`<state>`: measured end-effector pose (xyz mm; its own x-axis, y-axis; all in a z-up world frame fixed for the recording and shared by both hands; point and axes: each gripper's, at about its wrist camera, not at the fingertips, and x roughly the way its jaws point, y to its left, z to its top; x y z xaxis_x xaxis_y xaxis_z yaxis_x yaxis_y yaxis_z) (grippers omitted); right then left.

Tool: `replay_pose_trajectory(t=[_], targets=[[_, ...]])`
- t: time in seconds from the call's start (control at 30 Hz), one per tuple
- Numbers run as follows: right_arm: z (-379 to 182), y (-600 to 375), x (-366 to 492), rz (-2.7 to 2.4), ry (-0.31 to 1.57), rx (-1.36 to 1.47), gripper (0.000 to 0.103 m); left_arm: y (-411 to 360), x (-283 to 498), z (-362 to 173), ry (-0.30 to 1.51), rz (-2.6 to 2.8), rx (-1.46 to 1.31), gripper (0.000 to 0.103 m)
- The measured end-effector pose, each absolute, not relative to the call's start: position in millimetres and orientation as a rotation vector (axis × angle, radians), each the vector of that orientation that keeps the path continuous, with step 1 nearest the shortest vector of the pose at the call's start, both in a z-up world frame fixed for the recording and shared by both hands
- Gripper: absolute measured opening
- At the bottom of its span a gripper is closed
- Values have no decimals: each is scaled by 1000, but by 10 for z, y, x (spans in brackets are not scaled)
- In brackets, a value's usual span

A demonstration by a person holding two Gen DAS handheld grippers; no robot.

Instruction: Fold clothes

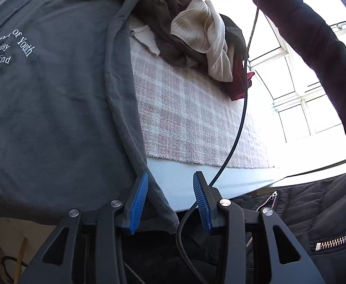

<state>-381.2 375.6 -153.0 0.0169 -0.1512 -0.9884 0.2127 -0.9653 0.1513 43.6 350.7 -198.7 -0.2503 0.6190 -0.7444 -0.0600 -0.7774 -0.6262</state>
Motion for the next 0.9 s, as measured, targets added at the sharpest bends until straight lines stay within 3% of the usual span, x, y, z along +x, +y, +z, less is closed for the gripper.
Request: replay_pose_trajectory(t=[0.23,0.3,0.33,0.37,0.4,0.5,0.9], targets=[[-1539,3696,-3762,-2079,142,1980,27,3675,418,-2140,-549,2087,-1679,40],[-1533,3678,-3733,-2084,168,1964,27,3693,421,-2139,-526,2096,-1692,35],[-1531,3672,-3721,-2083,176,1959,26,3690,424,-2139,-513,2106,-1701,24],[-1528,3667,-3709,-2081,184,1952,25,3688,433,-2145,-504,2103,-1700,6],[-1526,3660,-3696,-2079,190,1946,21,3687,442,-2149,-497,2099,-1698,4],[-1524,3641,-3655,-2076,202,1921,8,3650,466,-2111,-523,2086,-1657,4],[-1170,3615,-3640,-2106,44,1791,4,2826,738,-1613,-617,2235,-1569,4]])
